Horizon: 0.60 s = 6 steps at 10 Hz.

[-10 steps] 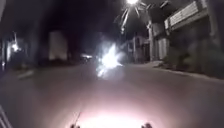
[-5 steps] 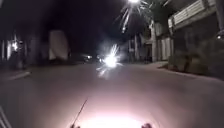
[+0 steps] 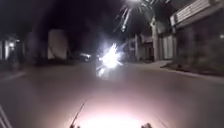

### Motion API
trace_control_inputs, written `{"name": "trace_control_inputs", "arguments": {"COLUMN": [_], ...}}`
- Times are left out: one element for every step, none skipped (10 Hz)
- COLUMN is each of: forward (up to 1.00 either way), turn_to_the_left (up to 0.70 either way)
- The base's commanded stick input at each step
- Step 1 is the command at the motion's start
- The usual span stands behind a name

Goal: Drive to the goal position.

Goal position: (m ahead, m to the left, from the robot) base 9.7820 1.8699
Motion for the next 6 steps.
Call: {"name": "trace_control_inputs", "arguments": {"forward": [0.85, 0.85, 0.85, 0.85, 0.85, 0.85], "turn_to_the_left": [0.00, 0.00, 0.00, 0.00, 0.00, 0.00]}}
